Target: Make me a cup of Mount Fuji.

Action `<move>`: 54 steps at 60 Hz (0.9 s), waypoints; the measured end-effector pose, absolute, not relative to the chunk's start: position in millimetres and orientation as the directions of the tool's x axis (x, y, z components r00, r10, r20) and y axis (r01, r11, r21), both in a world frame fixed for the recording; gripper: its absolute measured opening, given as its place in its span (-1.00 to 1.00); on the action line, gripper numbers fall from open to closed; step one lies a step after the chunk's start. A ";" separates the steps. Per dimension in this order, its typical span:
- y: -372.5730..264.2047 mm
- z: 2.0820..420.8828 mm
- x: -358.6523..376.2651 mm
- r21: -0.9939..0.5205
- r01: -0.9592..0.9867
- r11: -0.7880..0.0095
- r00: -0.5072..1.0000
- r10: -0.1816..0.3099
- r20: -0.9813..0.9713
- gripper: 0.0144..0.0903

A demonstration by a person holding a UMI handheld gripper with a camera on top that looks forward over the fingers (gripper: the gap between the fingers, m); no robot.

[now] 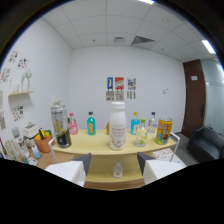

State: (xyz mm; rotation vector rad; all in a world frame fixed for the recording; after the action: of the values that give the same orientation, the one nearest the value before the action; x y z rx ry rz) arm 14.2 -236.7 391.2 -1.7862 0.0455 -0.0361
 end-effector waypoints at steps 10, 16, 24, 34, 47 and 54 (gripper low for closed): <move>-176.0 416.1 14.6 -0.988 -0.023 -0.152 0.999 -0.027 -0.019 0.88; -140.3 408.9 23.3 -0.990 -0.018 -0.143 0.999 -0.040 -0.012 0.84; -103.9 393.1 33.0 -0.988 -0.018 -0.151 0.998 -0.055 -0.010 0.53; -87.6 387.8 34.8 -0.985 -0.053 -0.166 0.997 -0.057 -0.044 -0.04; -102.7 394.1 30.9 -0.981 -0.067 -0.181 0.998 -0.025 -0.064 -0.09; -128.8 421.0 36.5 -0.993 -0.042 -0.111 0.999 -0.020 -0.040 -0.10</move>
State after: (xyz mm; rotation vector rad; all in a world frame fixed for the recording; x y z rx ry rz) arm 36.5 -128.8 421.0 -1.6818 0.0465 0.0185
